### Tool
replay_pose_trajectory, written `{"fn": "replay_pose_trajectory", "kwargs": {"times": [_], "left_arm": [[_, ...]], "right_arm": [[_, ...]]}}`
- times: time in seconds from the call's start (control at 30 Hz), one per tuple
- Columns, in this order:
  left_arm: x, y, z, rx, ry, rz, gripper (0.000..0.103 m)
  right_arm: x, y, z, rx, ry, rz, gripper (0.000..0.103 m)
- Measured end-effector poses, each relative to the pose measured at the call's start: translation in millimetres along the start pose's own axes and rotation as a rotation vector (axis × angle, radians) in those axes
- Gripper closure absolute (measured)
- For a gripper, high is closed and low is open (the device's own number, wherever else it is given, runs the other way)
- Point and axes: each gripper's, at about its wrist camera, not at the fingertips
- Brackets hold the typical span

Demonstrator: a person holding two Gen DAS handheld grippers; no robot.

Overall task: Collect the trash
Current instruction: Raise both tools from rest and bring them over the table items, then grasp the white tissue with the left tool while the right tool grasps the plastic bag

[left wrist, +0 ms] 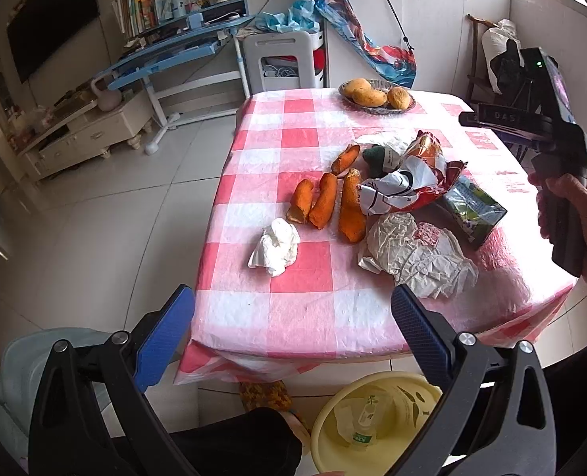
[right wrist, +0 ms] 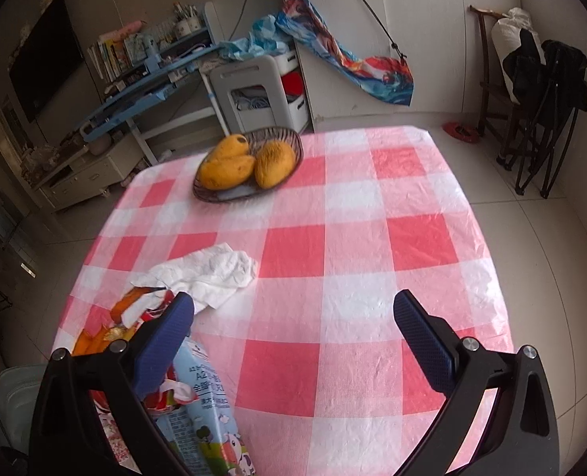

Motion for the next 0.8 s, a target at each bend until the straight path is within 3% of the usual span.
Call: {"fn": "replay_pose_trajectory", "kwargs": {"times": [0.2, 0.27, 0.33, 0.43, 0.63, 0.7, 0.73, 0.8], "left_arm": [[-8, 3, 5, 0.011, -0.010, 0.012, 0.007], [-12, 5, 8, 0.011, -0.009, 0.015, 0.008], [-18, 8, 13, 0.016, 0.005, 0.019, 0.008], [-33, 12, 24, 0.028, 0.035, 0.033, 0.008], [-62, 23, 34, 0.031, 0.038, 0.069, 0.008], [-71, 27, 30, 0.019, 0.018, 0.079, 0.009], [-76, 29, 28, 0.015, 0.009, 0.086, 0.010], [-84, 31, 24, 0.014, -0.003, 0.096, 0.014]], "right_arm": [[57, -9, 24, 0.118, 0.033, -0.175, 0.006], [82, -18, 36, 0.193, 0.016, -0.266, 0.006], [95, -25, 45, 0.230, -0.017, -0.297, 0.006], [100, -43, 52, 0.277, 0.128, -0.211, 0.006], [78, -103, 93, 0.431, 0.205, -0.020, 0.007], [61, -113, 100, 0.423, 0.242, 0.052, 0.010], [53, -116, 105, 0.427, 0.259, 0.081, 0.020], [44, -118, 114, 0.452, 0.263, 0.107, 0.025]]}}
Point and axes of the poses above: each gripper's, at about its wrist camera, not at the fingertips, and x roughly against the way its jaws point, z to its left, y to its top, and after that the axes turned 7 degrees about z, right-handed
